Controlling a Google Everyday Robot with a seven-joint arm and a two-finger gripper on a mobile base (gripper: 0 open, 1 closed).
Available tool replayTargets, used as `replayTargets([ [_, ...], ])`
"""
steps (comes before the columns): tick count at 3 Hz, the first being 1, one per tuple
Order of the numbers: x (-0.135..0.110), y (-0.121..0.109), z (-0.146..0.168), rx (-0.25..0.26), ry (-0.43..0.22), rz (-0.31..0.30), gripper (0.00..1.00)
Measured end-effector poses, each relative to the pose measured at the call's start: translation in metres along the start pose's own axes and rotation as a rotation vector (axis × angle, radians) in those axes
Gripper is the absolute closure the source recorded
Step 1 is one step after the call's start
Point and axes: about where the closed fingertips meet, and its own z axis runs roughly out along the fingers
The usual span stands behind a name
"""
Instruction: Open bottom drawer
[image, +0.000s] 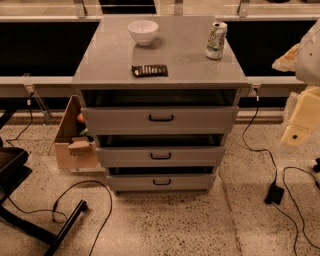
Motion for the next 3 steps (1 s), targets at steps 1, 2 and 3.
replayTargets([
  [1,-0.001,0.001,0.002,0.01,0.003,0.001,0.0],
  [2,-0.012,0.018,0.046,0.019,0.066,-0.014,0.0],
  [3,-0.022,0.044,0.117,-0.029,0.144,-0.079,0.0],
])
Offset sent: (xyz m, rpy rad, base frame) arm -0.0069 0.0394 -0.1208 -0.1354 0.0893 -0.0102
